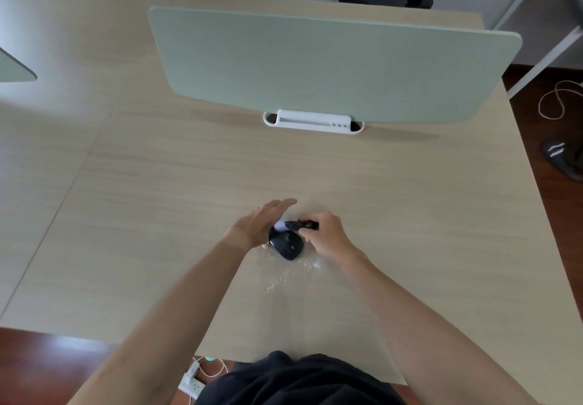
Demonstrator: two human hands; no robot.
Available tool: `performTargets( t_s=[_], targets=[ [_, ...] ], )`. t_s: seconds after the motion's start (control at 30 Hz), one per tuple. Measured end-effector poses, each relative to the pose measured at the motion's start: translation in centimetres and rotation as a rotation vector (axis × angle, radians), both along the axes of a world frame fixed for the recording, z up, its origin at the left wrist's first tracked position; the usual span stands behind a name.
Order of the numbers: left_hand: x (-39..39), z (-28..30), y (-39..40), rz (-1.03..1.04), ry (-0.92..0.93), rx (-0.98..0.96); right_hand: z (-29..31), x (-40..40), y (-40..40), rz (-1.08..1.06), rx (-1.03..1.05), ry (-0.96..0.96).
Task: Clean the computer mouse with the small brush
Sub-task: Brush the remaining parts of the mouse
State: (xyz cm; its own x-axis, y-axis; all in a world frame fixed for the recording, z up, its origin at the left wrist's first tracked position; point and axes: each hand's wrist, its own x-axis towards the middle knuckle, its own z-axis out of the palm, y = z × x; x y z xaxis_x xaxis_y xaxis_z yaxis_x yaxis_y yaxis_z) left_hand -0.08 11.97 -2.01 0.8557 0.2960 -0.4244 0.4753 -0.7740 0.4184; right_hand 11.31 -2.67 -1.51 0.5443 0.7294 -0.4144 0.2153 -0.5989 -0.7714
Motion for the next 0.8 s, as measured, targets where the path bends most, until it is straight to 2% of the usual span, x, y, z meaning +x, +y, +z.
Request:
performTargets(
  t_s=[0.2, 0.37, 0.43, 0.6, 0.73, 0.8],
  targets=[
    [0.1, 0.1, 0.0, -0.014, -0.007, -0.059, 0.7, 2.8, -0.2, 0.227, -0.199, -0.158],
    [0.0, -0.4, 0.3, -0.020, 0.016, -0.012, 0.8, 1.3, 0.6, 0.075, -0.017, -0.070],
    [0.0, -0.5, 0.3, -0.016, -0.002, -0.024, 0.7, 0.6, -0.1, 0.096, -0.021, -0.059],
    [0.1, -0.5, 0.2, -0.014, -0.010, -0.037, 0.0, 0.7, -3.2, 0.127, -0.174, -0.200],
    [0.4, -0.3, -0.1, -0.094, 0.038, 0.076, -0.1, 0.1, -3.5, -0.113, -0.073, -0.188],
    [0.5, -0.1, -0.5, -0.108, 0.040, 0.115, -0.3, -0.8, -3.3, -0.145, -0.053, -0.154]
  ],
)
